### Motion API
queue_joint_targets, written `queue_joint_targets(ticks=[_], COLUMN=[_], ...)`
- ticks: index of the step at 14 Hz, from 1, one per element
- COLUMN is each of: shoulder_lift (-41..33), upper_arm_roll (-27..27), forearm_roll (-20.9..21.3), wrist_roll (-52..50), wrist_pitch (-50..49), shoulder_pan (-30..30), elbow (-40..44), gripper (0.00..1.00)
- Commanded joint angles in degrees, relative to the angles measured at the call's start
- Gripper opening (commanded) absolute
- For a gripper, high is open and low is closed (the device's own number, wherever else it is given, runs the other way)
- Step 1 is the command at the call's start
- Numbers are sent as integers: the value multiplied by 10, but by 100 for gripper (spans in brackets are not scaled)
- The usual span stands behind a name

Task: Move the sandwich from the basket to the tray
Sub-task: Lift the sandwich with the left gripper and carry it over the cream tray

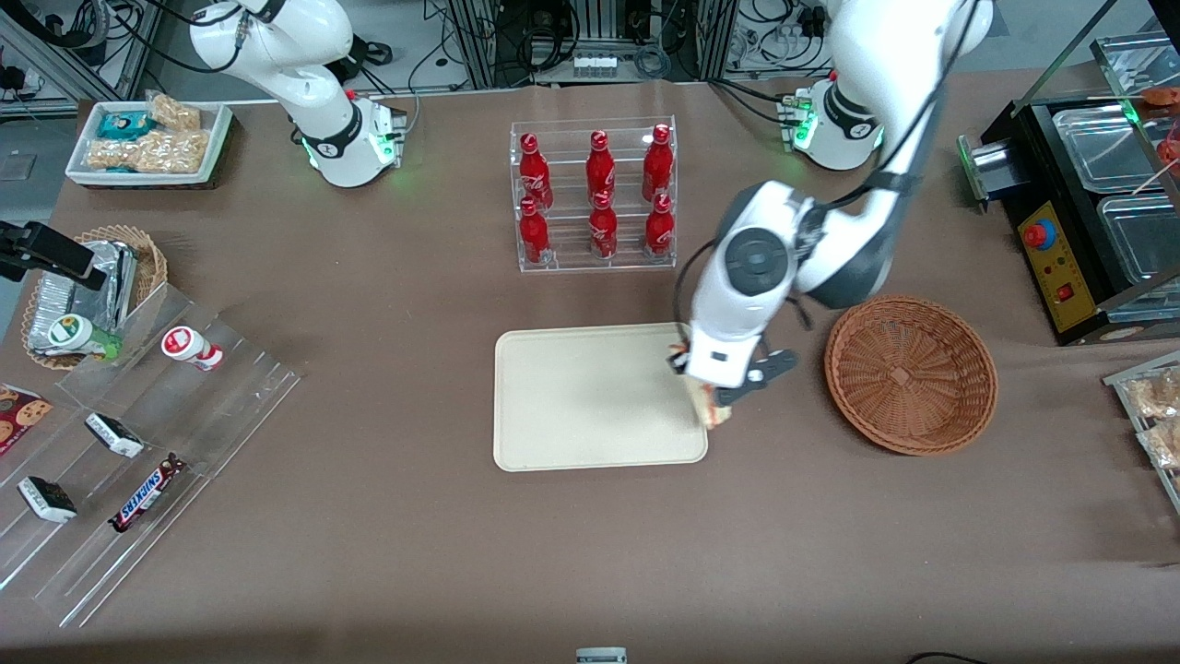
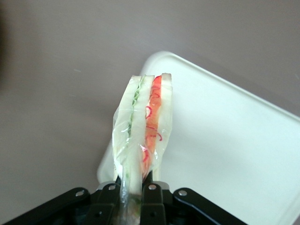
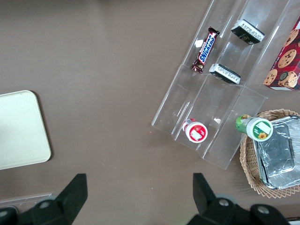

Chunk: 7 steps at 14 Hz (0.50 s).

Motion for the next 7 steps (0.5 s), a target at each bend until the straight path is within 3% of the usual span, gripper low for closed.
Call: queue_joint_targets(ticks=[1, 7], shoulder_lift=[77, 134], upper_arm_roll=[10, 10], forearm_roll=[-4, -3], wrist_roll=[1, 4], wrist_pitch=[-10, 45], shoulder_pan=[-46, -97], elbow=[99, 132], gripper=[7, 7])
